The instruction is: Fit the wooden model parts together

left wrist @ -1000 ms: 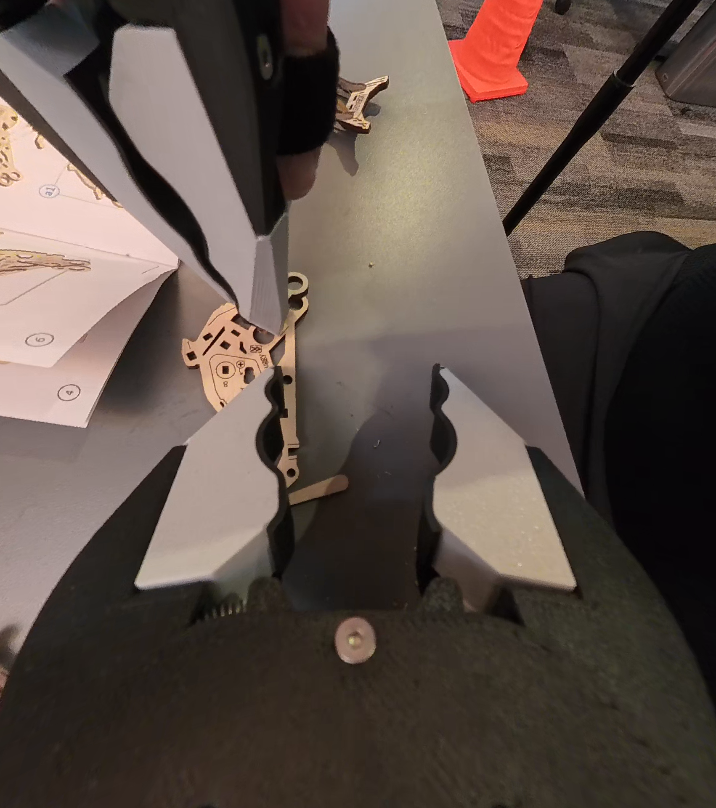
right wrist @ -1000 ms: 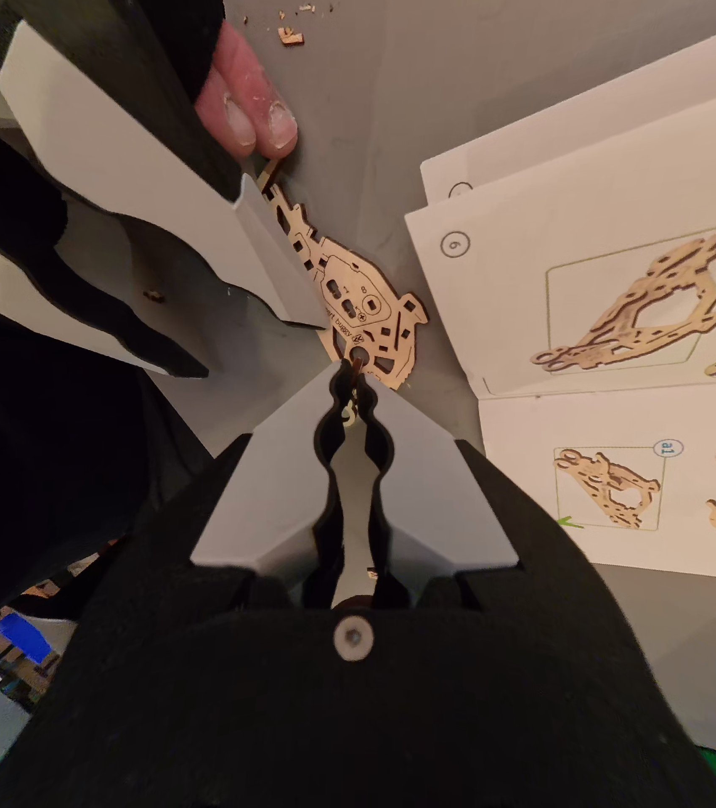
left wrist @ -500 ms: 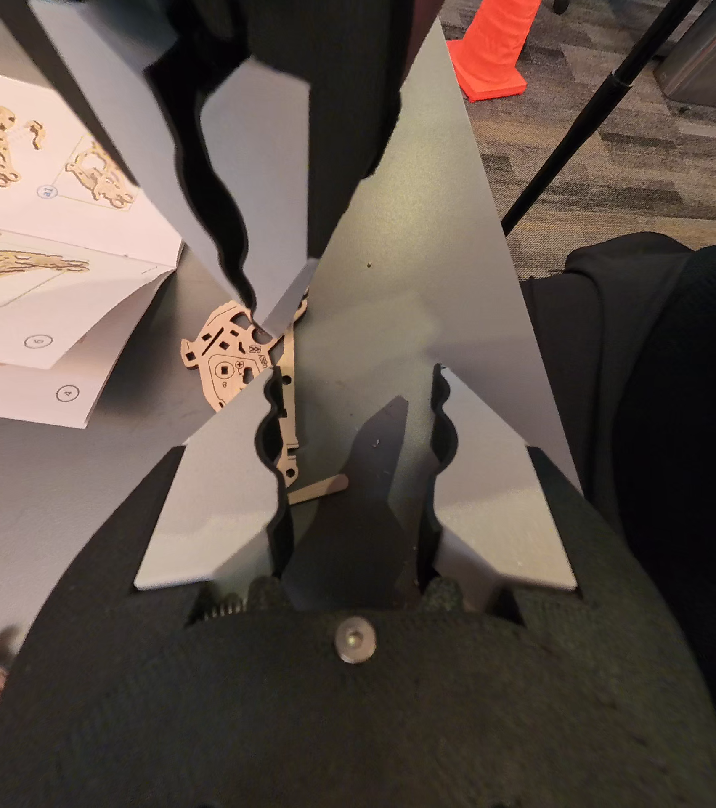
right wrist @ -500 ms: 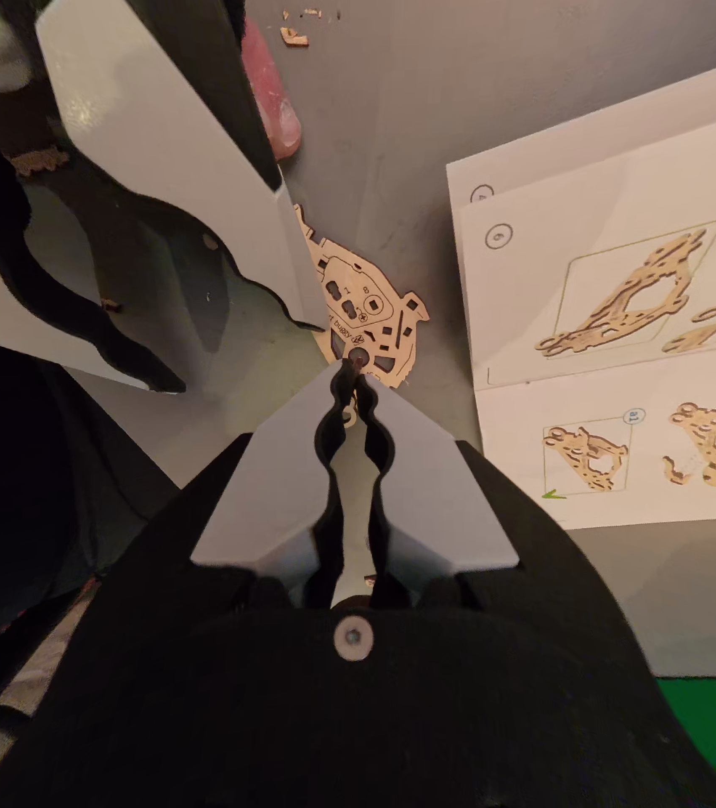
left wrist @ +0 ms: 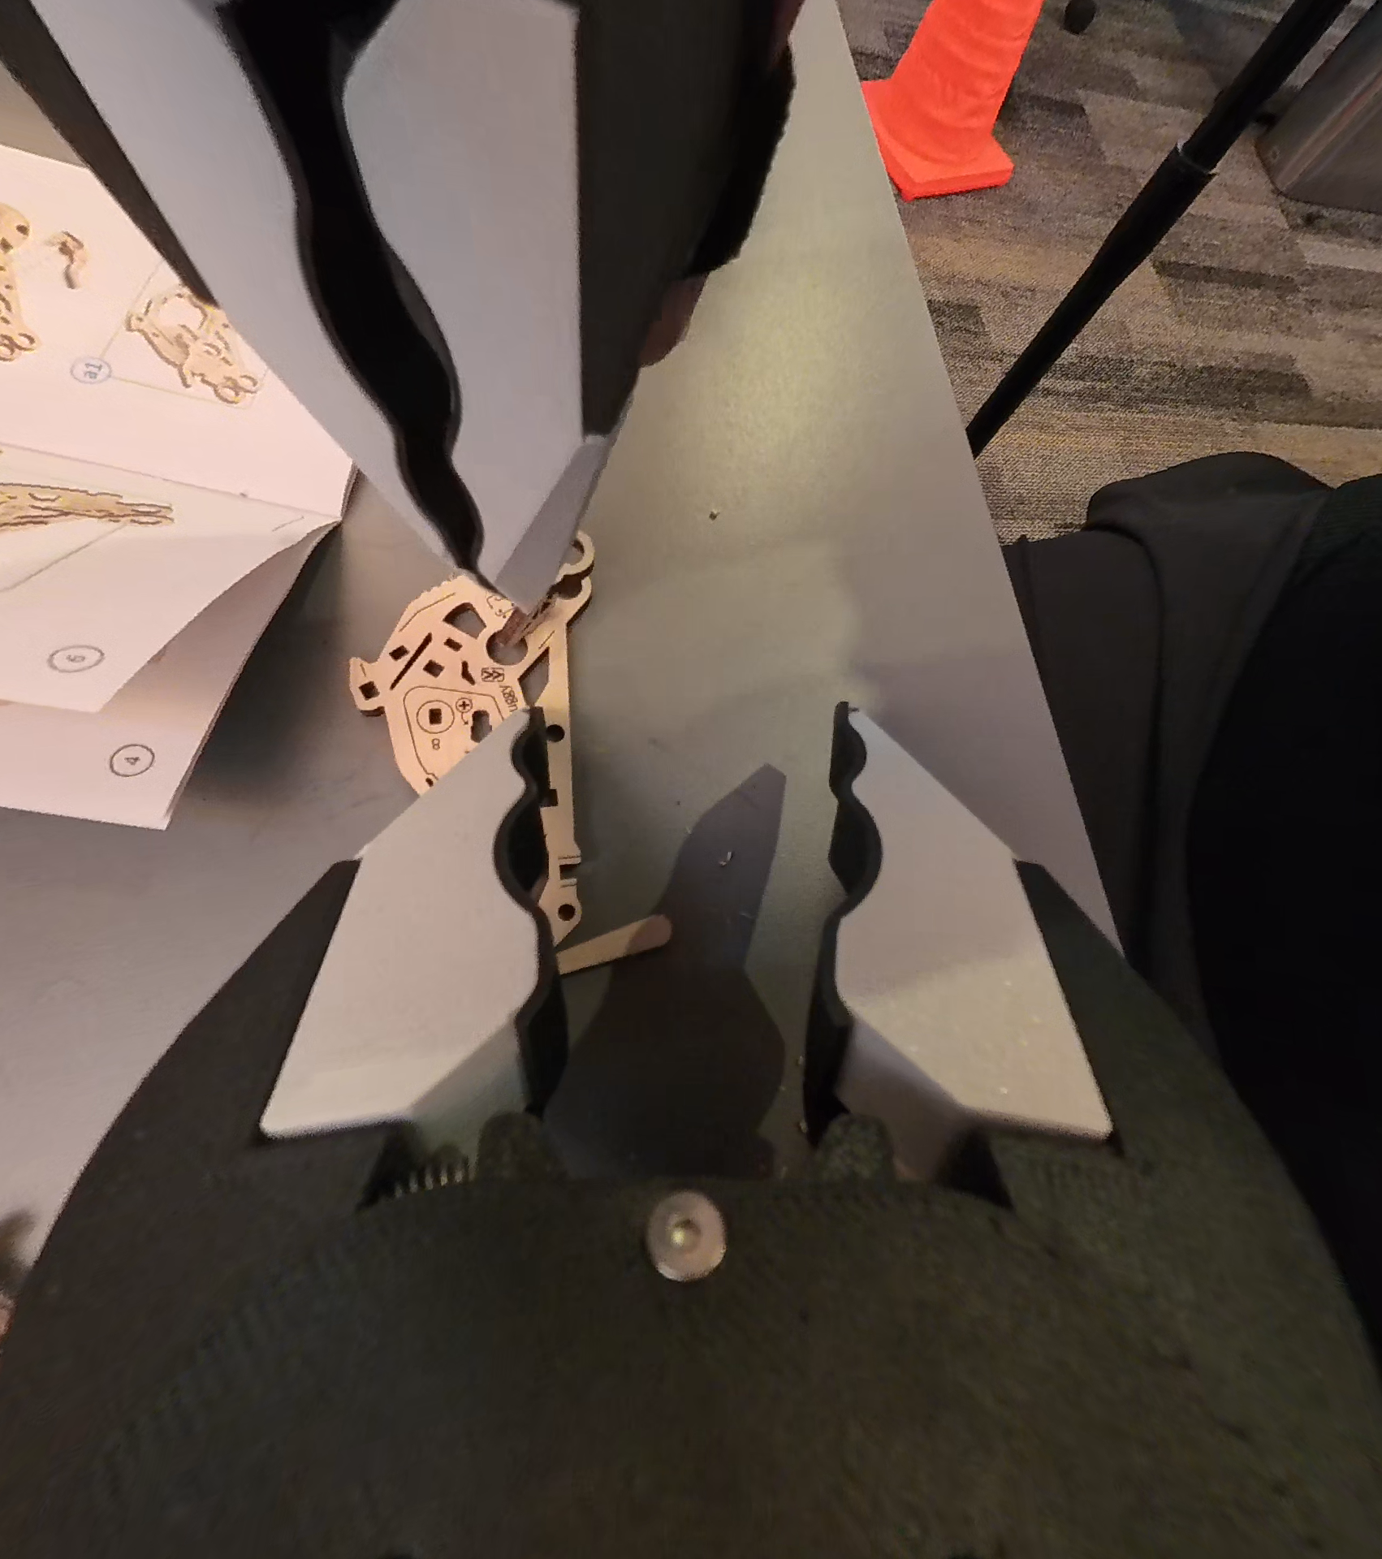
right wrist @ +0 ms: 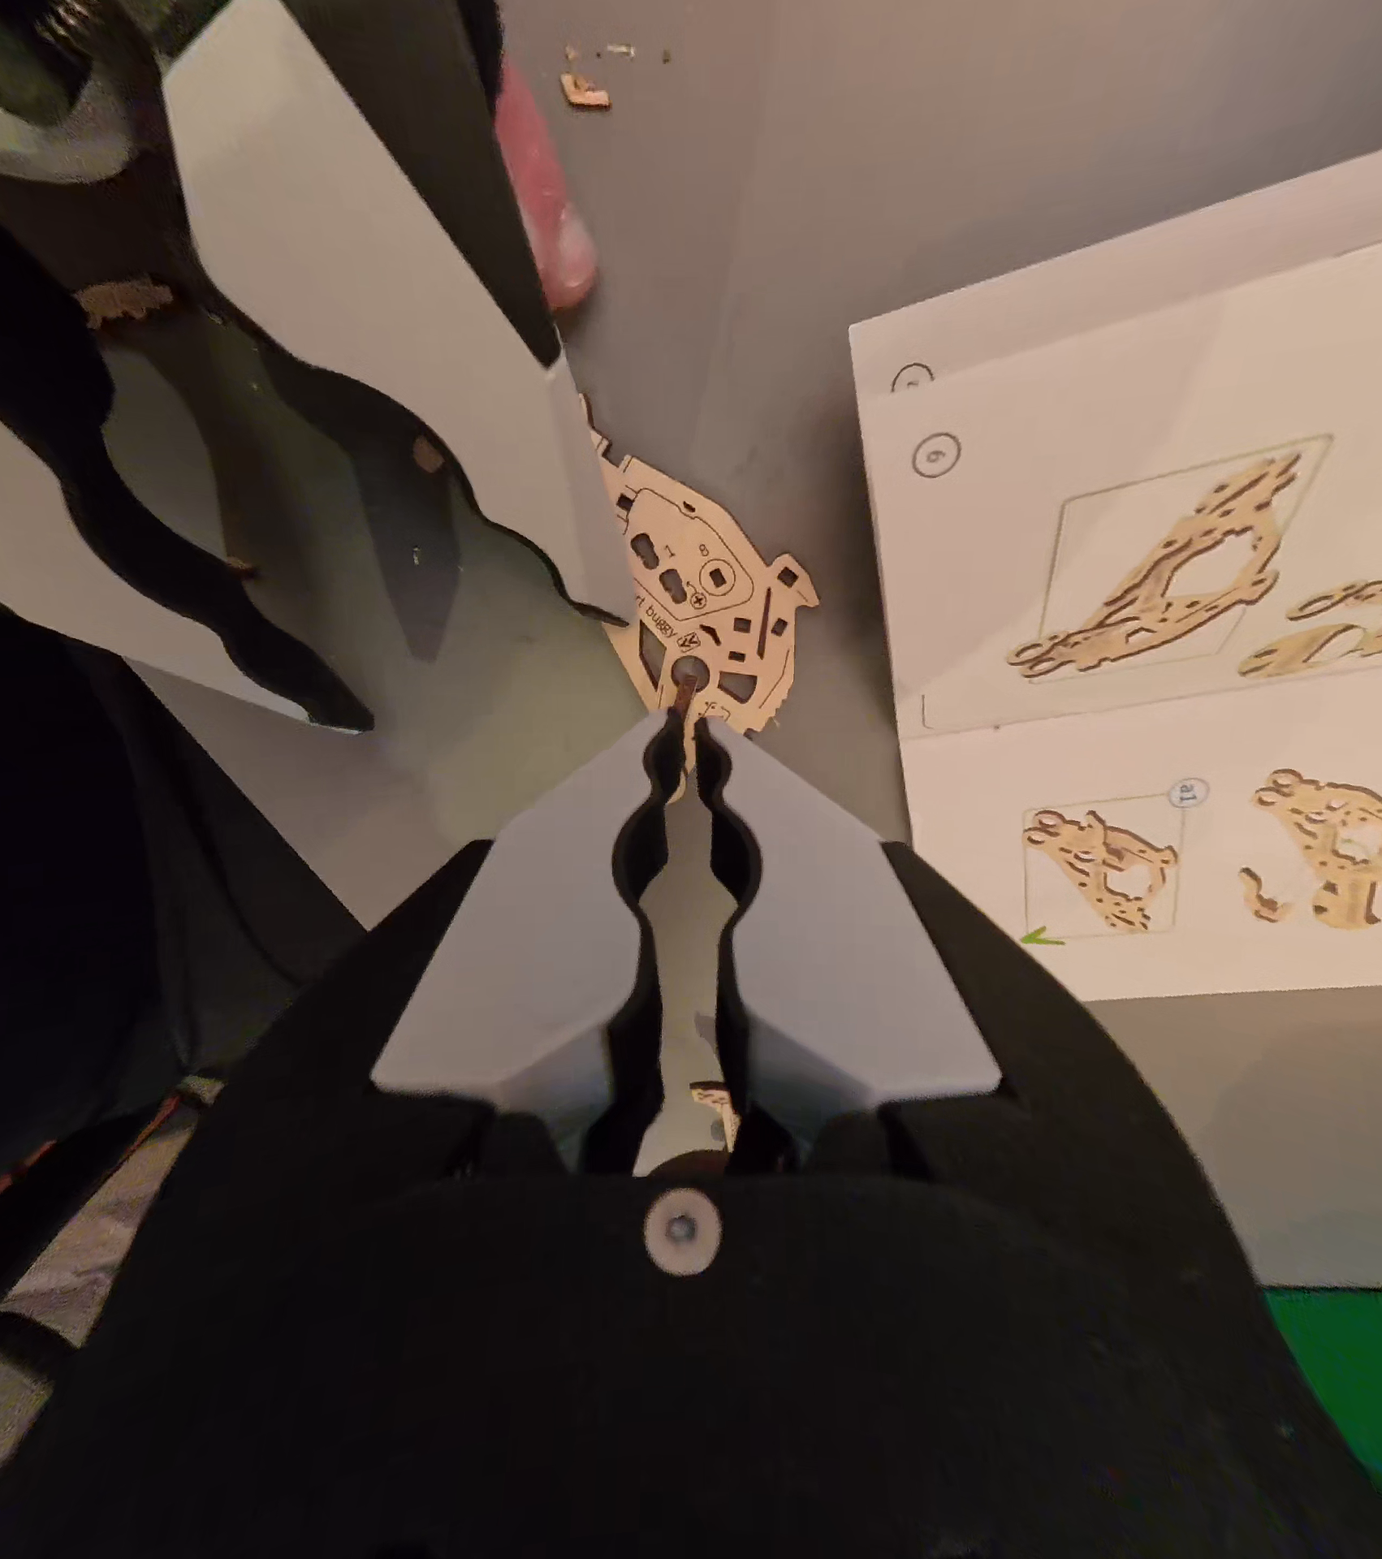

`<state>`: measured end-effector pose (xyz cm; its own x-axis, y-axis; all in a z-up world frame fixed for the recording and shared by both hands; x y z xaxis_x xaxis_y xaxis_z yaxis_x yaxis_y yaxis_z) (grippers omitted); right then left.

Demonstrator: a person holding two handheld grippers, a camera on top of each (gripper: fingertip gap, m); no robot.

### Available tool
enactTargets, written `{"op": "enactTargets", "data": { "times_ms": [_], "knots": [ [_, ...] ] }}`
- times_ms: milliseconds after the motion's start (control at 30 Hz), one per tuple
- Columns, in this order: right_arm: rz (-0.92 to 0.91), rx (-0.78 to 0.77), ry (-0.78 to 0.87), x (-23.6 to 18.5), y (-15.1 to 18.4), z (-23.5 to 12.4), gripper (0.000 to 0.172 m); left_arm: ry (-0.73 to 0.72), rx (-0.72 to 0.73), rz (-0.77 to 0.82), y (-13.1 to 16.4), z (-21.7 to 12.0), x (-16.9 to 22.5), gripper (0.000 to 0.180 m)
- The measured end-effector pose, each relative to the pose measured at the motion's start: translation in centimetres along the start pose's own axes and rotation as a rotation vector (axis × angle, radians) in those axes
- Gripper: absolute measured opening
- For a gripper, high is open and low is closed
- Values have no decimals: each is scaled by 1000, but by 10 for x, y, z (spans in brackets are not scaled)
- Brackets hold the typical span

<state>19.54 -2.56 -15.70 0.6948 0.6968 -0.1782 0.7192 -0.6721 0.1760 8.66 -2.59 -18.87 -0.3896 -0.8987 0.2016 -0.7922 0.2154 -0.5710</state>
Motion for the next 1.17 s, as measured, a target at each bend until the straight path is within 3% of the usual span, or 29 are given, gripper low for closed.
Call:
{"op": "enactTargets", "data": {
  "times_ms": [1000,1100,1167],
  "knots": [
    [-24,-50,44,-4,-8,9,0,-3,-2,5,0,0,1,67],
    [22,5,-23,0,-4,7,0,-1,-2,6,0,0,1,68],
    [72,71,-51,6,5,-1,10,-6,-4,13,0,0,1,69]
  ]
}}
Point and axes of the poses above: each gripper's, where its closed fingertips meet, z out along the fingers, y out of its underside, x = y × z across the jaws, the point moved 9 cm from there along -z, back along the fingers, and after that the axes turned 15 degrees about -x, right-handed, at the moved point
